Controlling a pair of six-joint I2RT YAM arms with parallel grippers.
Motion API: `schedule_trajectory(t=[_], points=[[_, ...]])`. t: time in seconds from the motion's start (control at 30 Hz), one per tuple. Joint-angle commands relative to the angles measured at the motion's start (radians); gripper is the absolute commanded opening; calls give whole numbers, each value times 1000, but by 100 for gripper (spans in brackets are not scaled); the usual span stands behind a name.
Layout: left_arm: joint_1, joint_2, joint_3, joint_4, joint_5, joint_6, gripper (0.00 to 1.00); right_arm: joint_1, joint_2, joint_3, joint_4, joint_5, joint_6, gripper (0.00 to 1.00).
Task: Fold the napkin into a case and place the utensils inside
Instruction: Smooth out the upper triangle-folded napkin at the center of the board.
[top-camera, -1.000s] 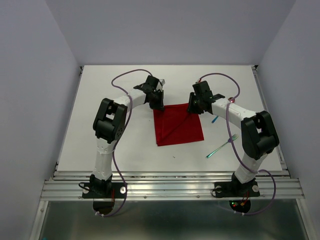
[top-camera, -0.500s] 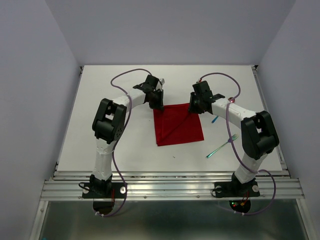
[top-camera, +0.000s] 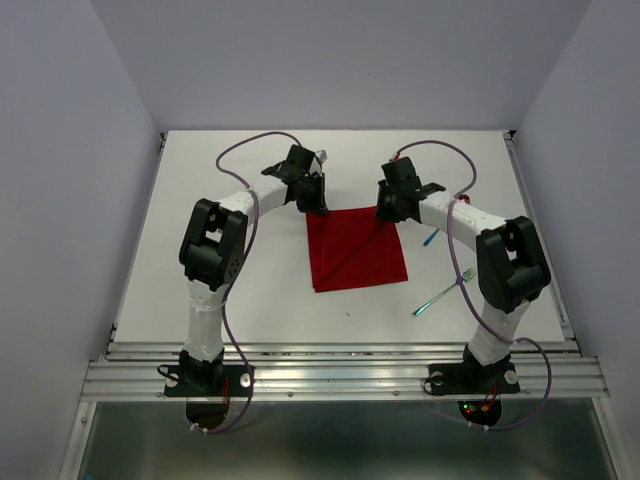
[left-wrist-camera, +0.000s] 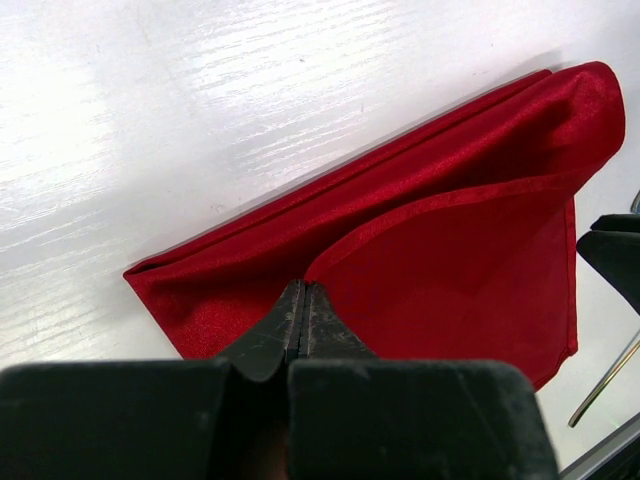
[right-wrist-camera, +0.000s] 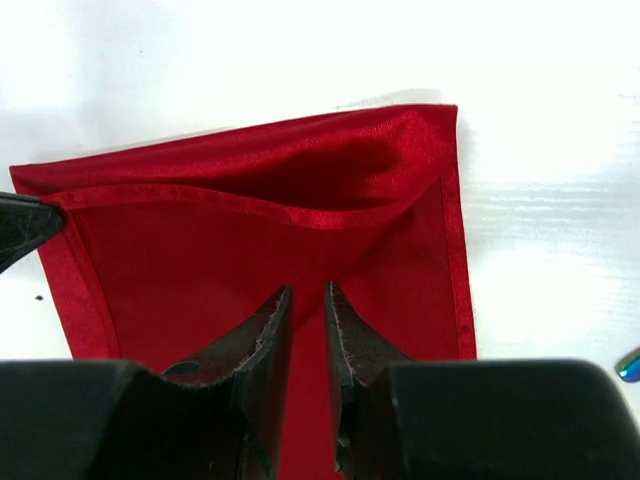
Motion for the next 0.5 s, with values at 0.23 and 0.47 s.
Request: schedule_trajectory(t=[0.23,0.47], points=[[20,-84,-28,17,-2,-1,0,3,68,86,16,10,-26,24],[21,-90,-43,22,-5,-3,0,3,109,132,16,-2,-31,24]])
